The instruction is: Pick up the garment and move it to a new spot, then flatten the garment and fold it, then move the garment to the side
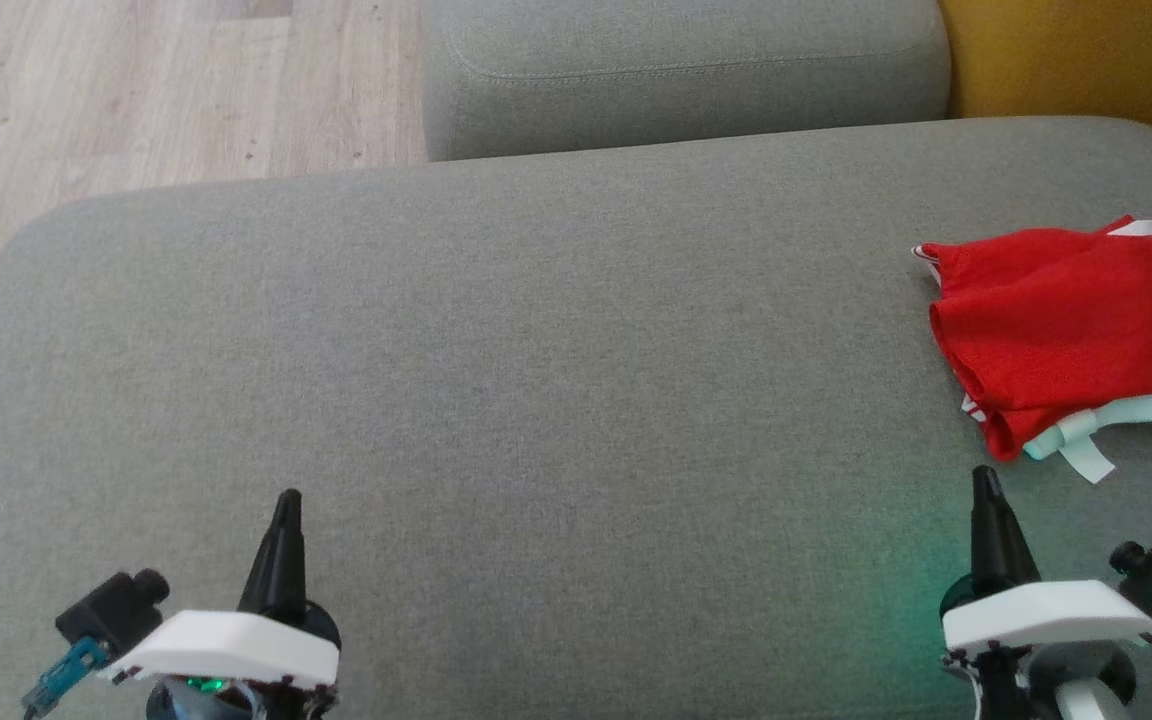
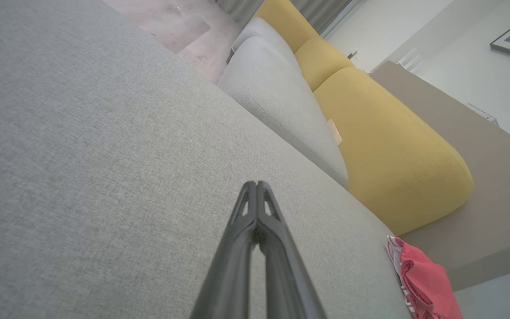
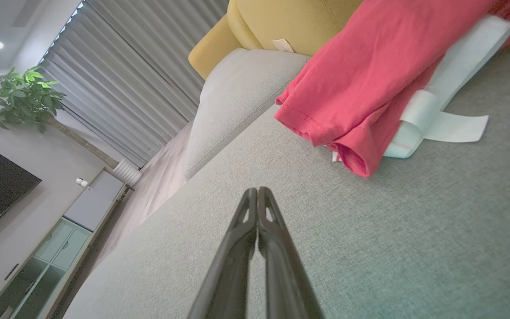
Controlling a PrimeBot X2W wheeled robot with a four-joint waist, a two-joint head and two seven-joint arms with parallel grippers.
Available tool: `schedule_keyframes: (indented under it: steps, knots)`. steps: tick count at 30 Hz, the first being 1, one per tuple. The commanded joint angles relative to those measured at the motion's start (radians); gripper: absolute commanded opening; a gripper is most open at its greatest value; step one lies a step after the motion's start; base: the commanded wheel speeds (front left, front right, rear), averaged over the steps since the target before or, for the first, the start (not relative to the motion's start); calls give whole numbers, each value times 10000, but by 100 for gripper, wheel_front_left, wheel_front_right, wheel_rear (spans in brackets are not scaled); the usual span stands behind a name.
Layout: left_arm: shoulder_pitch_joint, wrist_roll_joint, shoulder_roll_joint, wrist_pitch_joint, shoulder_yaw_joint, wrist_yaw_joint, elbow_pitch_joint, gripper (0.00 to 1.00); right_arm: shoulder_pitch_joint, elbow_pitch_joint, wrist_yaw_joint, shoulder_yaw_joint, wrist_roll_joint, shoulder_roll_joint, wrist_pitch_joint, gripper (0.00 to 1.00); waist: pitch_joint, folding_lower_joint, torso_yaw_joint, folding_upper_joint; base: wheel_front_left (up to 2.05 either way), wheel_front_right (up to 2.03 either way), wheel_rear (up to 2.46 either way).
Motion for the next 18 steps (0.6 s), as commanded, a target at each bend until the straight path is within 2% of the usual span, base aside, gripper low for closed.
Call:
schedule_keyframes:
  steps: [1, 18]
  knots:
    - [-517, -260, 118, 54, 211, -110, -297, 0, -580, -402, -3, -28, 276, -64, 60, 0, 1, 0, 1, 0, 0, 0, 0]
    - [-738, -1975, 144, 519, 584, -227, -202, 0, -657, -593, -4, -260, 2085, -74, 543, 0, 17, 0, 5, 0, 0, 0, 0]
